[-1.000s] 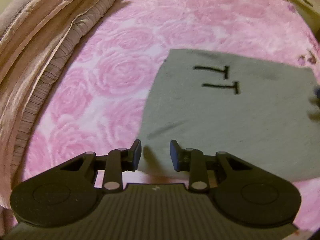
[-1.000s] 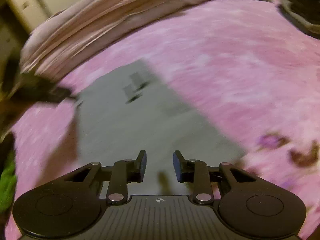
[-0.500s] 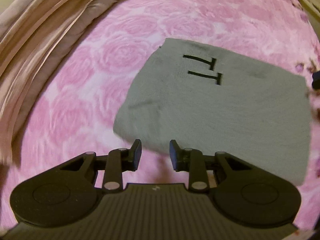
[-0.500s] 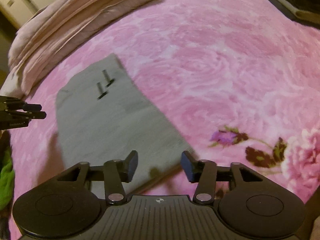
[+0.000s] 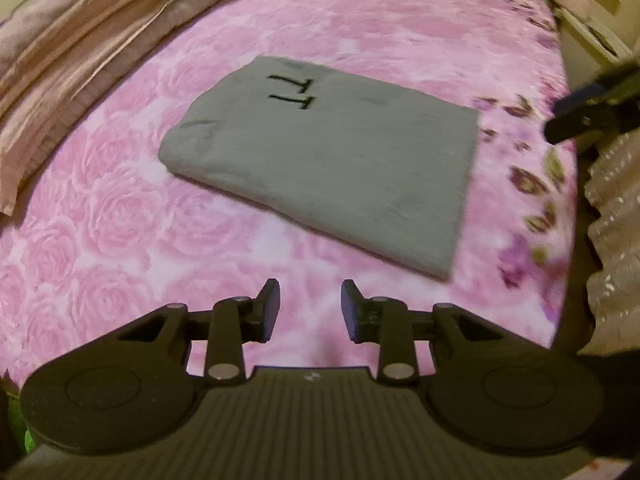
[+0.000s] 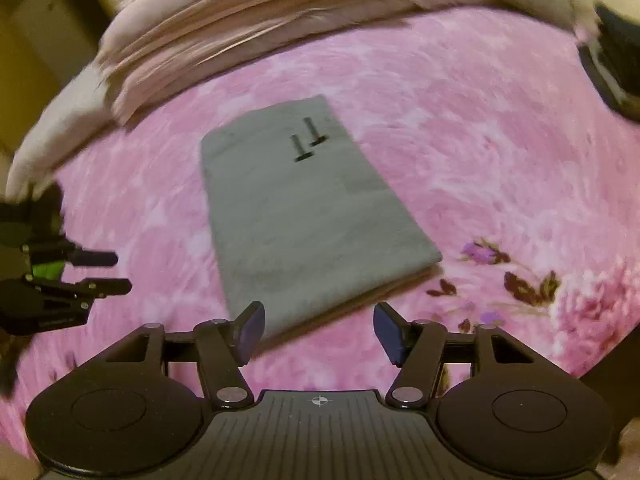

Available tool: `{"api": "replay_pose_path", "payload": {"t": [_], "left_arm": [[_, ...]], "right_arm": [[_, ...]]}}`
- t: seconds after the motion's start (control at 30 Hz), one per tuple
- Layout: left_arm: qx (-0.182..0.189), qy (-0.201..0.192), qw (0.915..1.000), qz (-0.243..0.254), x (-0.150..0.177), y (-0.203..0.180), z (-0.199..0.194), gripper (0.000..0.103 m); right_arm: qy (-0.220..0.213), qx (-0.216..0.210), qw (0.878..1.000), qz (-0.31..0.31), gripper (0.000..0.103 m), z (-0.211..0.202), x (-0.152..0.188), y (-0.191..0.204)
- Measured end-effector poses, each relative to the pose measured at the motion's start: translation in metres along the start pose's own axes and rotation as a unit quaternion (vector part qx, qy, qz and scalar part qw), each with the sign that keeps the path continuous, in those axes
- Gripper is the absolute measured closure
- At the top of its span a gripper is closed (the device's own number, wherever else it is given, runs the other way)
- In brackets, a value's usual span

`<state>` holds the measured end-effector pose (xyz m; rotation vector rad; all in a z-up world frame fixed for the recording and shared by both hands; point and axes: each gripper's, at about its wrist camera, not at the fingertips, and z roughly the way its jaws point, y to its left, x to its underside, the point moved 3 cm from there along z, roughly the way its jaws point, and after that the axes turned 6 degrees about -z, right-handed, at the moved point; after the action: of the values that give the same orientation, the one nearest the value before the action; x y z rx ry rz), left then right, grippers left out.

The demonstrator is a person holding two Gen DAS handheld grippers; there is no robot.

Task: Fold clothes

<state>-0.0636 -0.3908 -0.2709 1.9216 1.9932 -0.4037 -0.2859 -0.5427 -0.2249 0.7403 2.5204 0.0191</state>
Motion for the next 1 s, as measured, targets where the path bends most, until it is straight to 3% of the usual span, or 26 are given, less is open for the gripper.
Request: {"api": "replay_pose_path", "payload": {"t": [0.23,0.47,0.77,0.83,0.9,1.0], "left_arm": [[0.005,-0.024,0.9997,-0.006,0.032,-0.022,-0.029,0.072],[0.0,-0.036,0.9992,-0.018,0.042,-0.032,-0.037,0.069],[-0.023,-0.019,0.9995,-0.006,0.025,-0.041,-0.007,0.064],[-0.029,-0.012,0.9995,0.001,0.019,-0.045,0.004,0.063],[-0.041,-0.011,0.9988,0.024,0.013,-0.055,0.017,0.061],[-0.048,-0.013,0.9964,0.069,0.01,-0.082,0.036,0.057]], "right_arm": [[-0.009,0.009,0.999,-0.052,0.044,-0.029,0.009,0.028],[-0.002,0.015,0.994,-0.105,0.042,-0.041,0.01,0.027],[0.045,-0.01,0.983,-0.176,0.04,0.019,0.027,0.0],[0.049,-0.002,0.97,-0.237,0.04,0.035,0.03,-0.006],[0.045,0.008,0.946,-0.321,0.04,0.049,0.036,-0.012],[0.026,0.021,0.893,-0.449,0.04,0.071,0.046,-0.024]]}}
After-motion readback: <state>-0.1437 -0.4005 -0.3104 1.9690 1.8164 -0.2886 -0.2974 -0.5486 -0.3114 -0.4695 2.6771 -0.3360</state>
